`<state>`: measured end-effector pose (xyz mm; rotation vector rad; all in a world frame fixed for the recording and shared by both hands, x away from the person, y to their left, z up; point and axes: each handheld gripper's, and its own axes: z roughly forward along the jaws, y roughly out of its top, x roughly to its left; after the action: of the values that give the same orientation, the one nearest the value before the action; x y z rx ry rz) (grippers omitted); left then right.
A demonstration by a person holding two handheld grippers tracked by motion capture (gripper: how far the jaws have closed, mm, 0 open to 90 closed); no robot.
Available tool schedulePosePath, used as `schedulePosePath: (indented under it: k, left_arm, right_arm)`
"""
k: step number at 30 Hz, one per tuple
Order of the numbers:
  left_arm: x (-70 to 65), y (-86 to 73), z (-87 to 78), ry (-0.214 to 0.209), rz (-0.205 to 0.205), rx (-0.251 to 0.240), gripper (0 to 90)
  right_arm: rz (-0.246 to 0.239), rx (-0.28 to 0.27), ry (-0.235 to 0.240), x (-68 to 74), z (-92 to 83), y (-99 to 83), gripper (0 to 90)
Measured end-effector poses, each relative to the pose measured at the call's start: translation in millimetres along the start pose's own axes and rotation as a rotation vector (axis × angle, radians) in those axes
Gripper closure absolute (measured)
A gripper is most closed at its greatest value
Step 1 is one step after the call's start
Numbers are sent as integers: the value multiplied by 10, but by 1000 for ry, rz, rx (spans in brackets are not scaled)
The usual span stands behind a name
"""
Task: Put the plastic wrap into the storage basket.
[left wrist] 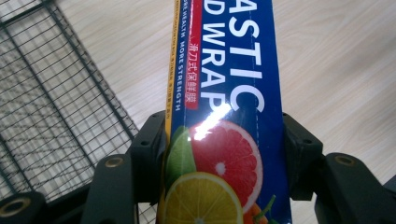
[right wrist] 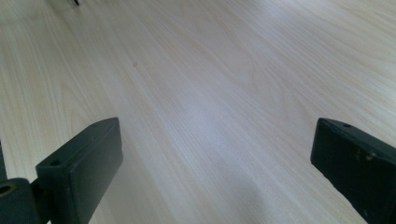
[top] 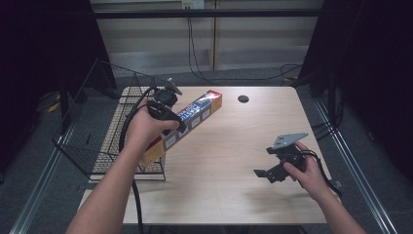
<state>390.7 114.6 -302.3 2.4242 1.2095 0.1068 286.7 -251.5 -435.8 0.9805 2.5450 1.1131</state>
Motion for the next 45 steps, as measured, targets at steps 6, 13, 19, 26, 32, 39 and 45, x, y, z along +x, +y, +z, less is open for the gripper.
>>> schedulePosePath:
  k: [6, 13, 19, 26, 32, 39, 45]
  left_arm:
    - [107, -22, -94, 35, -41, -1, 443]
    - [250, -38, -236, 59, -104, -1, 443]
    - [338, -33, -312, 81, -151, -21, 443]
    - [428, -43, -382, 90, -186, -32, 443]
    - [526, -61, -461, 103, -218, -36, 442]
    - [589, -78, -520, 139, -258, -45, 443]
    - [629, -85, -563, 160, -278, -37, 443]
  right_arm:
    - [0, -8, 7, 6, -2, 15, 22]
    - [-7, -6, 9, 7, 16, 19, 22]
    - [2, -6, 14, 1, 33, 8, 23]
    - [5, -3, 15, -19, 27, -8, 23]
    - [4, -10, 1, -39, 16, -21, 22]
    - [-2, 1, 1, -27, 19, -26, 22]
    - [2, -1, 3, -32, -6, -26, 22]
